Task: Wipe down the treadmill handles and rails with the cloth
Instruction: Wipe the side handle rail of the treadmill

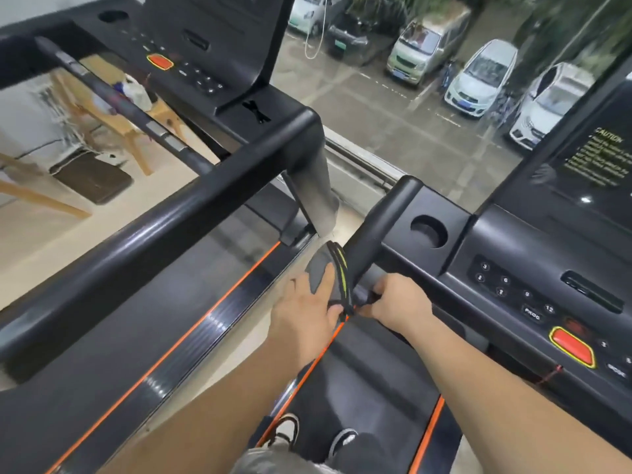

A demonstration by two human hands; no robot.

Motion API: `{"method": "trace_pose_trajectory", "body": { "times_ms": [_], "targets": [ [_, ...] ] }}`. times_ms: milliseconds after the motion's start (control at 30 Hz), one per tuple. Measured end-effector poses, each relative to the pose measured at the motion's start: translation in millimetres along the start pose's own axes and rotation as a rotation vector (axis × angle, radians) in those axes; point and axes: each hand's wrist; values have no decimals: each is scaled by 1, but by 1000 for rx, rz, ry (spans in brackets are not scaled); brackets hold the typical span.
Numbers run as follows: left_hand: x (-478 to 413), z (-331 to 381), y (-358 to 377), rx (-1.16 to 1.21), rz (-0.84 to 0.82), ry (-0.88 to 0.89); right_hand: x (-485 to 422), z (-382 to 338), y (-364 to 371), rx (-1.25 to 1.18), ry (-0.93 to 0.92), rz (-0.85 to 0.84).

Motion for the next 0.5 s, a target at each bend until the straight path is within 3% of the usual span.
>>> {"method": "trace_pose_trajectory", "body": {
  "times_ms": [167,267,400,500],
  "targets": [
    [61,-24,20,-76,140,185,-1,-3,10,-49,36,54],
    [22,-10,7,-88,-4,155,-3,-1,14,-23,-11,82],
    [-48,25,4,-125,18,79,-3,3,15,-26,-46,103],
    [-36,28,16,-151,14,61,-4,5,15,-22,-44,94]
  ]
}}
Point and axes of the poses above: each hand's wrist, its own x-axis away from the middle knuckle, its own y-axis out of the palm, z = x × y, and after that the axes turned 9 degrees about y, right-handed
